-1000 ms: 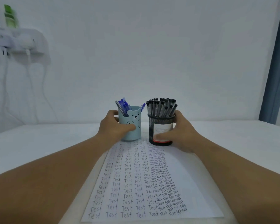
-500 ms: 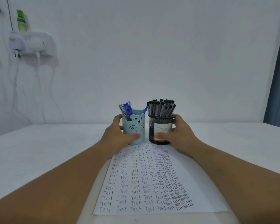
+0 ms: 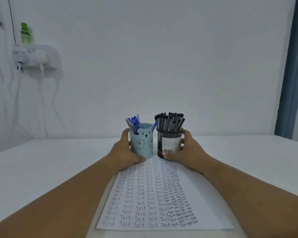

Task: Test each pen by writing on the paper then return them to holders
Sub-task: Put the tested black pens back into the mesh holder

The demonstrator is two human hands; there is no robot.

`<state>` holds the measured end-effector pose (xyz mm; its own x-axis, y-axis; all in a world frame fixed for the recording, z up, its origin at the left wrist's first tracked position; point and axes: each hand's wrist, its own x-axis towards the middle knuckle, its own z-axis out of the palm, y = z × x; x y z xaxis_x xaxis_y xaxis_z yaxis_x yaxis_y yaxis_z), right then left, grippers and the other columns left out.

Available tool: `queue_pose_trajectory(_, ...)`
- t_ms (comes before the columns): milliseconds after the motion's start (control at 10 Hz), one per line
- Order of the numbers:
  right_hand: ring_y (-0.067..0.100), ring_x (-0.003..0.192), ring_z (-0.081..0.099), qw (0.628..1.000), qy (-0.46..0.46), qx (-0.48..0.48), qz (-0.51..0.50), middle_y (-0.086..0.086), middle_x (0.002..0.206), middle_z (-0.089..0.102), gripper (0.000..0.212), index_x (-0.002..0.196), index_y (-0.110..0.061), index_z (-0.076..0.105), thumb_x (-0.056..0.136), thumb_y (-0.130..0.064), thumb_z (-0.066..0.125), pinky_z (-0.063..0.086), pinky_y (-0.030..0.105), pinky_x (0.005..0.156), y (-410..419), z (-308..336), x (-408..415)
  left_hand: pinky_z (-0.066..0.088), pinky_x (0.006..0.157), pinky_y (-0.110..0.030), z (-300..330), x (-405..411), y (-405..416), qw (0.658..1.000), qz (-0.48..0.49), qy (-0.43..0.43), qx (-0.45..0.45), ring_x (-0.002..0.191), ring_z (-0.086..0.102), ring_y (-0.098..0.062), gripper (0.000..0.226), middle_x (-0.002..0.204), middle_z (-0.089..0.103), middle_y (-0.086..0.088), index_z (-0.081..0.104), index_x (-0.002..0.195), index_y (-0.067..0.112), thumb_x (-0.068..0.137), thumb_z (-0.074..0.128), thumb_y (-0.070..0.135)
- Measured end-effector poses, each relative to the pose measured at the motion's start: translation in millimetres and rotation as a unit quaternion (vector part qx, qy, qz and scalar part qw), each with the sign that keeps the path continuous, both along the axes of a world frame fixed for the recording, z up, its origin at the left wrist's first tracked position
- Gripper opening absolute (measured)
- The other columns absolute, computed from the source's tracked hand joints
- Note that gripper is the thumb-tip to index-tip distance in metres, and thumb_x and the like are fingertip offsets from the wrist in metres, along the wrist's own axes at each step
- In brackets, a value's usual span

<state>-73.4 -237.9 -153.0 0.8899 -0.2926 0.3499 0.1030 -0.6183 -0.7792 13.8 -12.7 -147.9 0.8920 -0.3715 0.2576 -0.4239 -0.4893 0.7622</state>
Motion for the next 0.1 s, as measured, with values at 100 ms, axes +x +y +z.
queue_pose_trajectory(100, 0.015, 0.108, 0.056, 0.999, 0.027, 0.032, -0.02, -0.008, 0.115, 0.051, 0.118, 0.153, -0.015, 0.019, 0.065, -0.033, 0.095, 0.049, 0.028, 0.082, 3.6, 10.9, -8.8, 0.05, 0.09, -0.036, 14.2, -6.8, 4.9, 0.999, 0.034, 0.013, -0.007, 0.118, 0.056, -0.026, 0.127, 0.141, 0.05, -0.01, 0.009, 0.158, 0.025, 0.064, 0.093, 0.015)
